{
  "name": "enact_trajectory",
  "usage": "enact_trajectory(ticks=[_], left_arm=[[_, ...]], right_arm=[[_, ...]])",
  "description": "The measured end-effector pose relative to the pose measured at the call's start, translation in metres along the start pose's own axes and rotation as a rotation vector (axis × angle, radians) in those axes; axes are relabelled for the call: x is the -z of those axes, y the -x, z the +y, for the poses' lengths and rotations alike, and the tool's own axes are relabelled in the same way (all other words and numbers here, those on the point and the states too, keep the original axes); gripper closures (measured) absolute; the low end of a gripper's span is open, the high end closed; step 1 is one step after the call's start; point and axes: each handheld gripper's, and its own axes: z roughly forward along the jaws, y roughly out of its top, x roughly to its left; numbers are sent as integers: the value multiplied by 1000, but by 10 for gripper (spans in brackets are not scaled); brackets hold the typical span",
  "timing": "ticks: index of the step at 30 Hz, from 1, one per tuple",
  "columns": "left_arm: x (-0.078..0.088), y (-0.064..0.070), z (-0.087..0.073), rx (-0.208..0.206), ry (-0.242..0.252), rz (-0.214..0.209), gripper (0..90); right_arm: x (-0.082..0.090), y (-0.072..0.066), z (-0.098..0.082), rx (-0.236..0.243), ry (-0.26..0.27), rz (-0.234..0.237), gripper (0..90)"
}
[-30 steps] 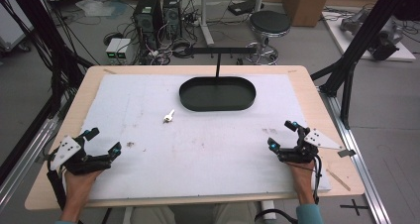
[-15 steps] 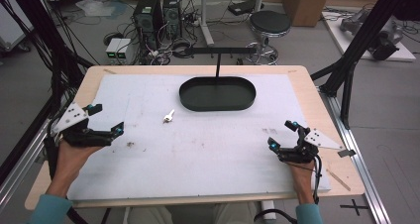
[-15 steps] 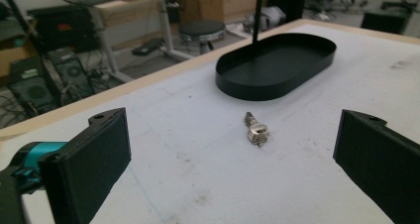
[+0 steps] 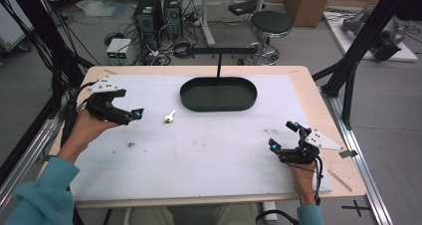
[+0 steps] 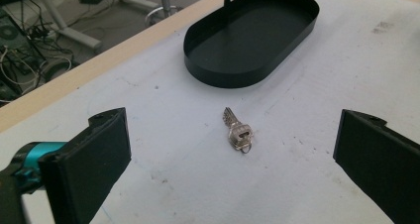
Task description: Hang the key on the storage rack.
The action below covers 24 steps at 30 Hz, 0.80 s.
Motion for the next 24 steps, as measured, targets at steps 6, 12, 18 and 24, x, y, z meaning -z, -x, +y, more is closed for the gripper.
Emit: enact_trajectory(ticks=[6,12,18,24], left_arm=[[-28,3,17,-23,-125,-25,17],[-56,8,23,-44,-229,-18,17],[-82,12,17,-51,-323,-21,17],[-104,17,9,-68,-403,-16,18]], right_arm=[[0,0,0,2,0,0,6],[0,-1,0,4,-1,1,6],[0,-1,0,5,-3,-2,6],[0,-2,0,9,-2,-3,6]])
